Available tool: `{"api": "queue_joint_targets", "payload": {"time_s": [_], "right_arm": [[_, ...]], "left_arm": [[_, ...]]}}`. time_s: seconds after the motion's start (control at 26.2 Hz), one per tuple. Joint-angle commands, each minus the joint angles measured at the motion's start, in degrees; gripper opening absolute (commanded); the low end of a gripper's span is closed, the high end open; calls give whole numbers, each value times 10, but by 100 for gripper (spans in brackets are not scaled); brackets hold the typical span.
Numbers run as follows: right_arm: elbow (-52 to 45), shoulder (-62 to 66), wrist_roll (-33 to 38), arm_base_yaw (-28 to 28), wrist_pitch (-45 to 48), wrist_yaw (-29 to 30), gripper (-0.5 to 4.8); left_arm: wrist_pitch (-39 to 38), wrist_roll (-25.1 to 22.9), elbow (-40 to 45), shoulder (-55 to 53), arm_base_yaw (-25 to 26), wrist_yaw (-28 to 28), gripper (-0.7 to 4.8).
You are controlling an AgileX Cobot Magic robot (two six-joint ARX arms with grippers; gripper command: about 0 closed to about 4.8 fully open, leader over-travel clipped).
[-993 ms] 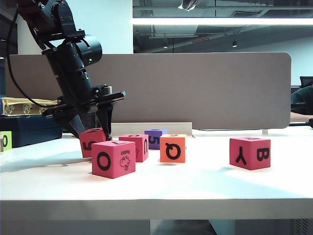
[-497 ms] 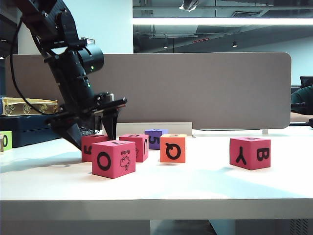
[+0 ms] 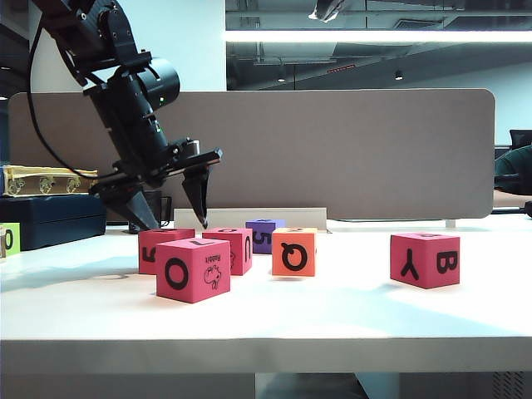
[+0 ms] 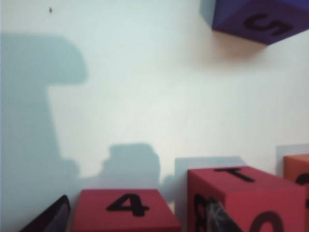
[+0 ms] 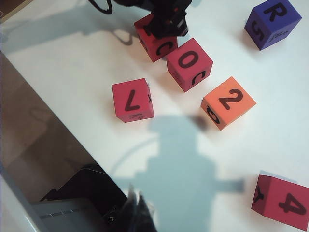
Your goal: Select the appropriate blocks from the scattered letter blocks on the table and arrange them in a row to spell out "2024".
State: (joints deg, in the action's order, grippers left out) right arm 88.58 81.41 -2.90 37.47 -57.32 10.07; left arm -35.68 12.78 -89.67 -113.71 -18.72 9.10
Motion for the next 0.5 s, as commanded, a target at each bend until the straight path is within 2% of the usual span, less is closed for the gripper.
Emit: {"api": "queue_joint_targets", "payload": {"time_s": [0.04,0.23,0.34,0.5], "right_arm": [[2,-2,-2,0,6,-2,-2],[4,-3,-2,-1,5,-45,-2],[18,-3,-2,-8,1,-52,-2],[59,-3,-3,-15,-23,-63,-2]], "left_arm": [[5,-8,-26,5,-1,4,355],[-11,-38,-84,5,-10,90,354],[-19,-62,-117,5,-28,97,354],[-14,-121,-128,4,-71,96,354]]}}
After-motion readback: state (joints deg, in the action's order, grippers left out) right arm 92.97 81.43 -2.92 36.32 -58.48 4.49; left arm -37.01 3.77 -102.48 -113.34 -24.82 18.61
